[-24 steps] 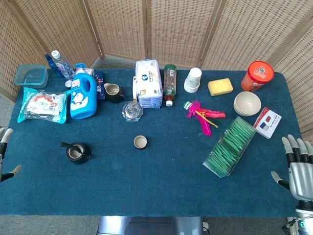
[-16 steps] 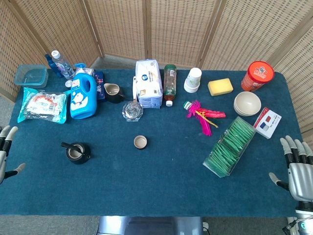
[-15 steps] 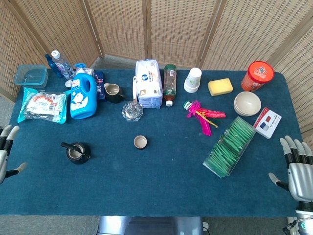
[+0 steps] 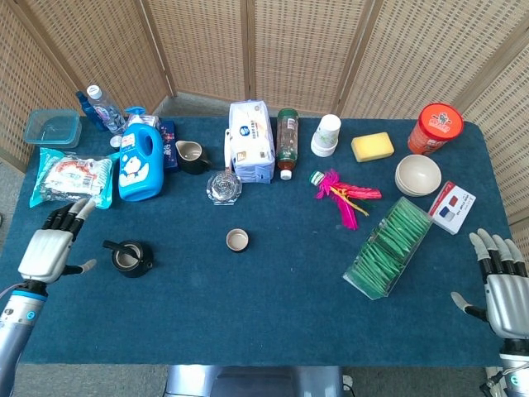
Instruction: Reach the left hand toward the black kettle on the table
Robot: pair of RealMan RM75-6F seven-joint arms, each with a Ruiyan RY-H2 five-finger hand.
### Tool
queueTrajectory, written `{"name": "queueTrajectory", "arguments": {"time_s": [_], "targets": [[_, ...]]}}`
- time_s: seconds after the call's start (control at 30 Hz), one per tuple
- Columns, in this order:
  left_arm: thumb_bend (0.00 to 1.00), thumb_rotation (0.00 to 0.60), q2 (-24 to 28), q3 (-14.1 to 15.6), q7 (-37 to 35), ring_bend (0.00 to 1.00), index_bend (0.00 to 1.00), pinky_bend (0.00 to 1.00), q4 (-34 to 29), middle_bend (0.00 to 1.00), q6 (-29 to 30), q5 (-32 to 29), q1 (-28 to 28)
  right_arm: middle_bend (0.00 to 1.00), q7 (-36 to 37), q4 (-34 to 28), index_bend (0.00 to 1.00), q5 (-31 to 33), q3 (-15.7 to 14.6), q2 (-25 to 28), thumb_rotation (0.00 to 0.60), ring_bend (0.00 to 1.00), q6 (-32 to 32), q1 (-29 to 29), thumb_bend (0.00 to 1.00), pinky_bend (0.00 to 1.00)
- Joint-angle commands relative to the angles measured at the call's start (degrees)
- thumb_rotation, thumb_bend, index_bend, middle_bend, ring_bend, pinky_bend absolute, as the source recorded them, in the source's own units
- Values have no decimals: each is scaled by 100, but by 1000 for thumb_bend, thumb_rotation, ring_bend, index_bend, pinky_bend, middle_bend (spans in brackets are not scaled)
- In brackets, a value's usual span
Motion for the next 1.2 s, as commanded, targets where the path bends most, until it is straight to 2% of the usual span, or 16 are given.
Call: {"name": "queueTrajectory", "arguments": {"time_s": [0.03, 0.37, 0.6, 0.7, 0.77, 0.9, 0.97, 1.03, 1.13, 1.2], "targets": [[0, 600, -109, -33, 234, 14, 0, 82, -108, 0, -128, -131, -114, 0, 36, -8, 0, -16, -12, 8, 600, 0, -10, 1, 0, 0], [0, 600, -455, -256, 606, 58, 0, 88, -185, 0, -558, -569, -513, 0, 417, 24, 0, -207, -108, 26, 600, 0, -133, 67, 0, 0], [12, 600, -593, -359, 1048, 138, 2, 156, -388, 18, -606, -828, -684, 0, 628, 66, 0, -269, -118, 40, 600, 0, -111, 76, 0, 0], [74, 600, -644, -379, 1297, 184, 53, 218, -424, 137, -643, -977, -743, 0, 735, 69, 0, -265, -116, 63, 600, 0, -121, 82, 0, 0], [131, 600, -716, -414, 1585, 240, 105, 298, -434, 254, -773, -1201, -849, 0, 889, 74, 0, -273, -131, 98, 600, 0, -166, 98, 0, 0], [243, 600, -781, -393, 1996, 440, 304, 549, -417, 475, -868, -1378, -985, 0, 1016, 81, 0, -293, -129, 135, 600, 0, -140, 95, 0, 0], [262, 600, -798, -339, 2148, 545, 398, 645, -381, 579, -888, -1334, -1043, 0, 1054, 84, 0, -292, -128, 144, 600, 0, -131, 92, 0, 0], [270, 600, -771, -257, 2166, 673, 535, 768, -366, 718, -918, -1173, -1098, 0, 1097, 82, 0, -284, -133, 157, 600, 0, -156, 100, 0, 0], [328, 600, -786, -178, 2120, 791, 662, 905, -268, 847, -742, -858, -1112, 0, 1111, 74, 0, -285, -147, 167, 600, 0, -189, 112, 0, 0], [390, 600, -791, -144, 1955, 837, 718, 960, -221, 904, -664, -709, -1104, 0, 1111, 68, 0, -296, -158, 168, 600, 0, -201, 117, 0, 0]]}}
